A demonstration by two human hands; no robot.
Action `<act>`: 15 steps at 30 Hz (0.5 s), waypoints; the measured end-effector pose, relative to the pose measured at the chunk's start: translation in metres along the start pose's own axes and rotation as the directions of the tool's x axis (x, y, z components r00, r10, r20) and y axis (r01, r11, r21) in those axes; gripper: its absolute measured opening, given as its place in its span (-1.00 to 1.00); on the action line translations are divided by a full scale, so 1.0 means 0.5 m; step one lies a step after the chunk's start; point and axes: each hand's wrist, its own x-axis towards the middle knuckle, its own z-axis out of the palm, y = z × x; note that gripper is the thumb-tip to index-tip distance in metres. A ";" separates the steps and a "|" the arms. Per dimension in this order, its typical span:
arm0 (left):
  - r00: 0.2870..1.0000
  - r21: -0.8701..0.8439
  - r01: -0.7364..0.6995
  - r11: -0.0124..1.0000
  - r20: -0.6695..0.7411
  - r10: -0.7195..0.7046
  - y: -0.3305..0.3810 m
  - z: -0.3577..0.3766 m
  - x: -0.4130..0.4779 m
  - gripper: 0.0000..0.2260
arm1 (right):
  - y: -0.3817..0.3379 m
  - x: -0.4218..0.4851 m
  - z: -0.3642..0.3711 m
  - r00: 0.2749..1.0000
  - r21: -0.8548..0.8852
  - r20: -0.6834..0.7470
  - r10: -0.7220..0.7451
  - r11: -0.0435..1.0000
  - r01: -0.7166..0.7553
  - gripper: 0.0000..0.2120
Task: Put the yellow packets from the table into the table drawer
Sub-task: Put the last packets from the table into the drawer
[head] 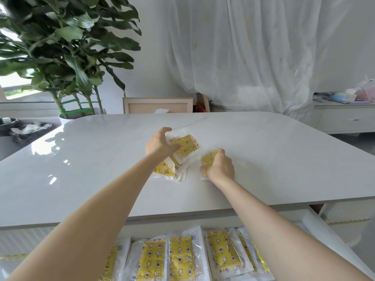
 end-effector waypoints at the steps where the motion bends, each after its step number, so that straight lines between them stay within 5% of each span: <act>1: 1.000 -0.089 0.011 0.996 -0.008 -0.012 0.006 -0.008 -0.006 -0.42 | 0.002 -0.002 -0.004 1.000 0.063 -0.001 0.025 0.998 -0.025 -0.56; 8: 0.992 -0.497 0.116 0.860 0.019 -0.123 0.028 -0.065 -0.061 -0.66 | 0.005 -0.025 -0.027 0.987 0.398 0.093 0.128 0.904 -0.154 -0.78; 15: 0.993 -0.684 0.110 0.721 0.045 -0.109 0.036 -0.160 -0.159 -0.86 | -0.051 -0.099 -0.074 0.950 0.771 0.270 0.154 0.557 -0.309 -0.80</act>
